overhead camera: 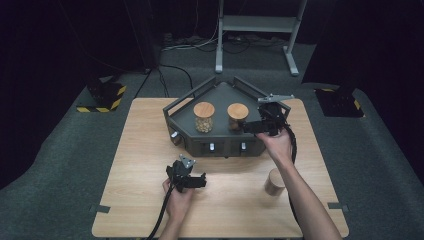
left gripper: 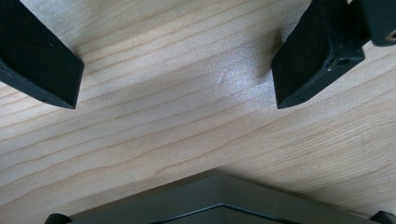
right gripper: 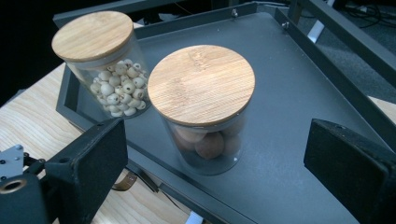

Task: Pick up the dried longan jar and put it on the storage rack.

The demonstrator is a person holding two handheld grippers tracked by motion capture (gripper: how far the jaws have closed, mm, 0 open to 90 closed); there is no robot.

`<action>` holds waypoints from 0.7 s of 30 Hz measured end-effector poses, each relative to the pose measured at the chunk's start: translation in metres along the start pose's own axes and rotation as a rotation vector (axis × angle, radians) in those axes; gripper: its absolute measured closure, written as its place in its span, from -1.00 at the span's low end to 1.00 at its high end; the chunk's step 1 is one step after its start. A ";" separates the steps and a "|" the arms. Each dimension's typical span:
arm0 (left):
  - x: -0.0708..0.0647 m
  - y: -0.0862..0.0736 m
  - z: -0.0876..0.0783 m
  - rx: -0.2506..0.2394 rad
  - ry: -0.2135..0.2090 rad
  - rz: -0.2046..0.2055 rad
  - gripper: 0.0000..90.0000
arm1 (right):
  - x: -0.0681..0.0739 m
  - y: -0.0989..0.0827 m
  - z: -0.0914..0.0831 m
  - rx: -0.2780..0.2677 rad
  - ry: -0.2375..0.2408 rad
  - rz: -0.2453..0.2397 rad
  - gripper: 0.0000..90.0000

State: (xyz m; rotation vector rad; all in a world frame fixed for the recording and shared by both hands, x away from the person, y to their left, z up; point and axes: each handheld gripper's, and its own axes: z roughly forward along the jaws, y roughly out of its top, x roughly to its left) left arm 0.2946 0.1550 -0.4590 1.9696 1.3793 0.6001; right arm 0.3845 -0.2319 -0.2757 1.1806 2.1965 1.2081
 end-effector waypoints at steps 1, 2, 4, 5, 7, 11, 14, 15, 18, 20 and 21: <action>0.000 0.000 0.000 0.000 0.000 0.000 -0.95 | -0.001 -0.002 -0.003 -0.006 0.003 0.000 -0.88; 0.000 0.000 0.000 0.000 0.000 0.000 -0.95 | -0.001 -0.002 -0.003 -0.006 0.003 0.000 -0.88; 0.000 0.000 0.000 0.001 0.000 0.002 -0.95 | -0.001 -0.004 -0.005 -0.011 0.002 -0.005 -0.88; 0.000 0.000 0.000 0.001 0.000 0.001 -0.95 | -0.001 -0.005 -0.006 -0.014 0.001 -0.007 -0.88; 0.000 0.000 0.000 0.000 0.000 0.001 -0.95 | 0.000 -0.009 -0.009 -0.023 -0.002 -0.008 -0.88; 0.000 0.000 0.000 0.001 0.000 0.001 -0.95 | -0.004 -0.016 -0.014 -0.030 -0.003 0.002 -0.88; 0.000 0.000 0.000 0.001 0.000 0.001 -0.95 | -0.008 -0.021 -0.018 -0.036 -0.001 0.016 -0.88; 0.000 0.000 0.000 0.001 0.000 0.001 -0.95 | -0.009 -0.022 -0.019 -0.038 -0.001 0.018 -0.88; 0.000 0.000 0.000 0.001 0.000 0.001 -0.95 | -0.011 -0.027 -0.022 -0.044 -0.001 0.023 -0.88; 0.000 0.000 0.000 0.001 0.000 0.001 -0.95 | -0.012 -0.029 -0.023 -0.046 0.000 0.023 -0.88; 0.000 0.000 0.000 0.001 0.000 0.001 -0.95 | -0.012 -0.030 -0.024 -0.046 0.001 0.023 -0.88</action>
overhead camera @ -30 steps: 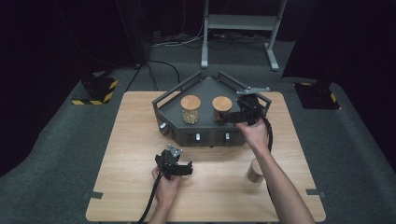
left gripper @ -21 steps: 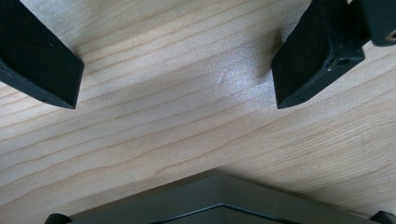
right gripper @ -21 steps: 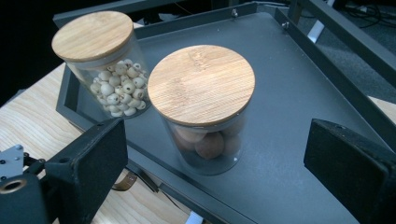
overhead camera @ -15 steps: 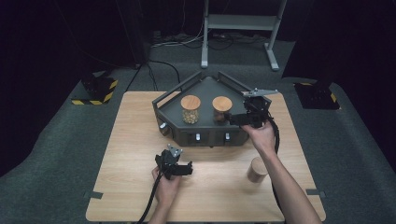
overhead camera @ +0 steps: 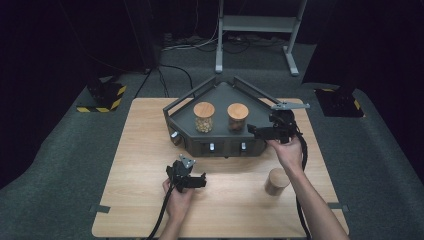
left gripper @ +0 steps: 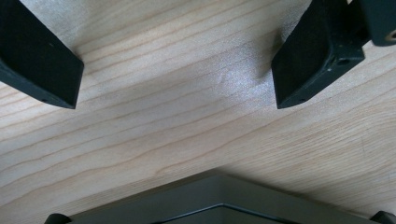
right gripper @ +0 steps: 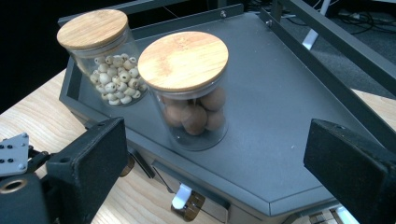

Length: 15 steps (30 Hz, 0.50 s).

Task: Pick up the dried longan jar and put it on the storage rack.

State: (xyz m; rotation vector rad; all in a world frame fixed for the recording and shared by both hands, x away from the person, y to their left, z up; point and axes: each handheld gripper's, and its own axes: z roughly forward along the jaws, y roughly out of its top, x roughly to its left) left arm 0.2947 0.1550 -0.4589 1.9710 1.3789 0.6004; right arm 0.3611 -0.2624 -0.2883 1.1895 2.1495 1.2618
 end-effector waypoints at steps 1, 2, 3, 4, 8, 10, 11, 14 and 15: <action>0.000 0.000 0.000 0.000 0.000 0.000 -0.95 | 0.000 -0.001 -0.001 0.002 -0.002 -0.006 -0.88; 0.000 0.000 0.000 0.000 0.000 0.000 -0.95 | 0.001 -0.002 -0.001 0.002 -0.007 -0.012 -0.88; 0.000 0.000 0.000 0.000 0.000 0.000 -0.95 | 0.002 -0.003 -0.002 0.002 -0.012 -0.018 -0.88; 0.000 0.000 0.000 0.000 0.000 0.000 -0.95 | 0.003 -0.005 -0.003 -0.001 -0.014 -0.018 -0.88; 0.000 0.000 0.000 0.000 0.000 0.000 -0.95 | 0.002 -0.012 -0.007 -0.014 -0.017 -0.009 -0.87; 0.000 0.000 0.000 0.000 0.000 0.000 -0.95 | 0.001 -0.015 -0.009 -0.016 -0.020 -0.003 -0.87; 0.000 0.000 0.000 0.000 0.000 0.000 -0.95 | 0.000 -0.016 -0.009 -0.018 -0.021 -0.002 -0.87; 0.000 0.000 0.000 0.000 0.000 0.000 -0.95 | -0.003 -0.022 -0.011 -0.020 -0.020 0.011 -0.87; 0.000 0.000 0.000 0.000 0.000 0.000 -0.95 | -0.004 -0.023 -0.012 -0.021 -0.020 0.015 -0.87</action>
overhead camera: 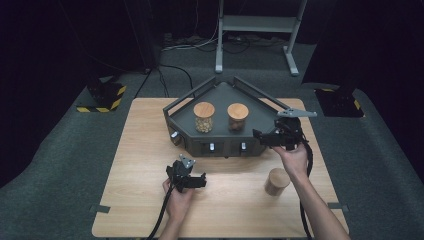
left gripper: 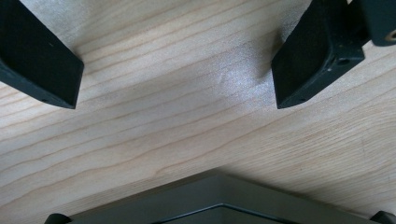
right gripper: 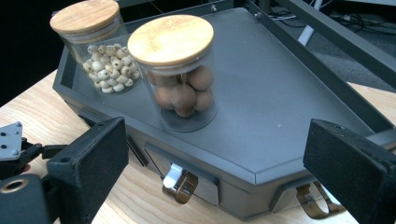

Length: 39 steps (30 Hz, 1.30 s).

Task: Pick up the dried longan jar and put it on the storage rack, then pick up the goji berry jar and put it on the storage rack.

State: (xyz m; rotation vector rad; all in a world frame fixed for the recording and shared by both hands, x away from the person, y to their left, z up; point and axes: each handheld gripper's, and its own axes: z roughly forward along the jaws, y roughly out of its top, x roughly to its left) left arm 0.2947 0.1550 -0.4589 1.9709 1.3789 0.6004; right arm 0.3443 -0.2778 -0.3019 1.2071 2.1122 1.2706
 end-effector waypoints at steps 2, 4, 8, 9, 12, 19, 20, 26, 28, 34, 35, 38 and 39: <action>0.000 0.000 0.000 0.000 0.000 0.000 -0.95 | -0.002 -0.003 -0.002 0.001 0.000 0.006 -0.87; 0.000 0.000 0.000 0.000 0.000 0.000 -0.95 | -0.003 -0.007 -0.003 0.000 -0.005 0.017 -0.86; 0.000 0.000 0.000 0.000 0.000 0.000 -0.95 | -0.006 -0.013 -0.005 0.006 -0.012 0.030 -0.86; 0.000 0.000 0.000 0.000 0.000 0.000 -0.95 | -0.007 -0.014 -0.005 0.009 -0.013 0.032 -0.86; 0.000 0.000 0.000 0.000 0.000 0.000 -0.95 | -0.009 -0.019 -0.007 0.010 -0.015 0.041 -0.86; 0.000 0.000 0.000 0.000 0.000 0.000 -0.95 | -0.014 -0.029 -0.011 0.012 -0.023 0.055 -0.86; 0.000 0.000 0.000 0.000 0.000 0.000 -0.95 | -0.014 -0.030 -0.011 0.014 -0.024 0.055 -0.86; 0.000 0.000 0.000 0.000 0.000 0.000 -0.95 | -0.014 -0.037 -0.011 0.031 -0.031 0.053 -0.86; 0.000 0.000 0.000 0.000 0.000 0.000 -0.95 | -0.014 -0.038 -0.010 0.035 -0.030 0.051 -0.86; 0.000 0.000 0.000 0.000 0.000 0.000 -0.95 | -0.015 -0.044 -0.008 0.048 -0.027 0.053 -0.86; 0.000 0.000 0.000 0.000 0.000 0.000 -0.95 | -0.015 -0.045 -0.008 0.052 -0.027 0.055 -0.86; 0.000 0.000 0.000 0.000 0.000 0.000 -0.95 | -0.017 -0.048 -0.008 0.056 -0.026 0.056 -0.86; 0.000 0.000 0.000 0.000 0.000 0.000 -0.95 | -0.017 -0.048 -0.008 0.058 -0.027 0.056 -0.86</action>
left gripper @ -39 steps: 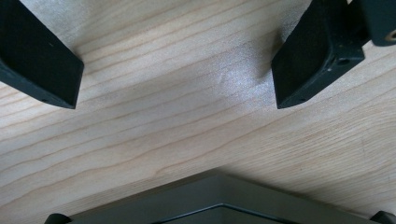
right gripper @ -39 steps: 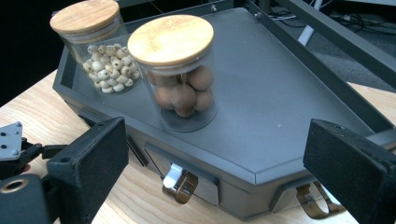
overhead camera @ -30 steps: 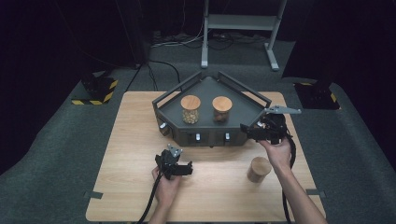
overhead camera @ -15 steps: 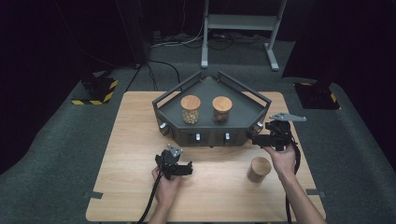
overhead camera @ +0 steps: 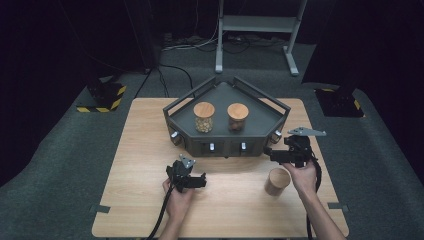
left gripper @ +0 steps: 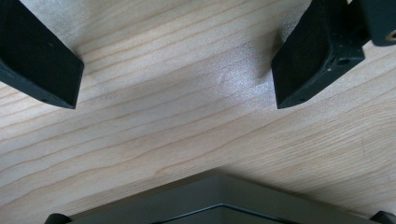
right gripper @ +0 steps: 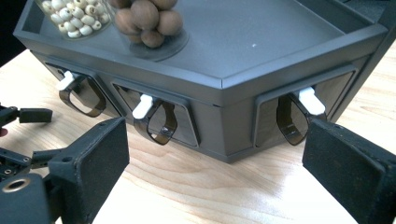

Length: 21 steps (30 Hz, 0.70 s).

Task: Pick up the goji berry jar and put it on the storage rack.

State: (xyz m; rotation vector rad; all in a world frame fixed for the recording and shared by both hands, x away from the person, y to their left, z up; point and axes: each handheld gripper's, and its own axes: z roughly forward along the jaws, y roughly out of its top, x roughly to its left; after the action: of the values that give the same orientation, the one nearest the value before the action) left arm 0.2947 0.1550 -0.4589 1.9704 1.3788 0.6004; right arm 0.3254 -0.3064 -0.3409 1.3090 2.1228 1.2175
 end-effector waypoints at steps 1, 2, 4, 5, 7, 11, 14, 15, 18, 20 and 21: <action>0.000 0.000 0.000 0.000 0.000 0.000 -0.95 | 0.000 -0.001 0.000 0.002 0.000 0.001 -0.86; 0.000 0.000 0.000 0.000 0.000 0.000 -0.95 | -0.001 -0.002 0.001 0.006 0.000 0.002 -0.86; 0.000 0.000 0.000 0.000 0.000 0.000 -0.95 | -0.001 -0.003 0.001 0.011 0.002 0.004 -0.86; 0.000 0.000 0.000 0.000 0.000 0.000 -0.95 | -0.002 -0.005 0.001 0.012 0.002 0.005 -0.85; 0.000 0.000 0.000 0.000 0.000 0.000 -0.95 | -0.002 -0.007 0.002 0.017 0.002 0.006 -0.85; 0.000 0.000 0.000 0.000 0.000 0.000 -0.95 | -0.003 -0.010 0.003 0.027 0.003 0.004 -0.85; 0.000 0.000 0.000 0.000 0.000 0.000 -0.95 | -0.003 -0.014 0.001 0.040 0.000 -0.003 -0.85; 0.000 0.000 0.000 0.000 0.000 0.000 -0.95 | -0.003 -0.014 0.001 0.040 0.000 -0.003 -0.85; 0.000 0.000 0.000 0.001 0.000 0.001 -0.95 | -0.003 -0.017 -0.001 0.045 -0.005 -0.006 -0.85; 0.000 0.000 0.000 0.000 0.000 0.000 -0.95 | -0.004 -0.019 -0.002 0.046 -0.004 -0.002 -0.85; 0.000 0.000 0.000 0.000 0.000 0.000 -0.95 | -0.005 -0.021 -0.002 0.049 -0.004 0.001 -0.85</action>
State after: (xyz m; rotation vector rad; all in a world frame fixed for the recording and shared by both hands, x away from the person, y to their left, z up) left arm 0.2947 0.1550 -0.4589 1.9711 1.3786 0.6005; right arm 0.3151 -0.3158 -0.3570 1.3317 2.1624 1.1696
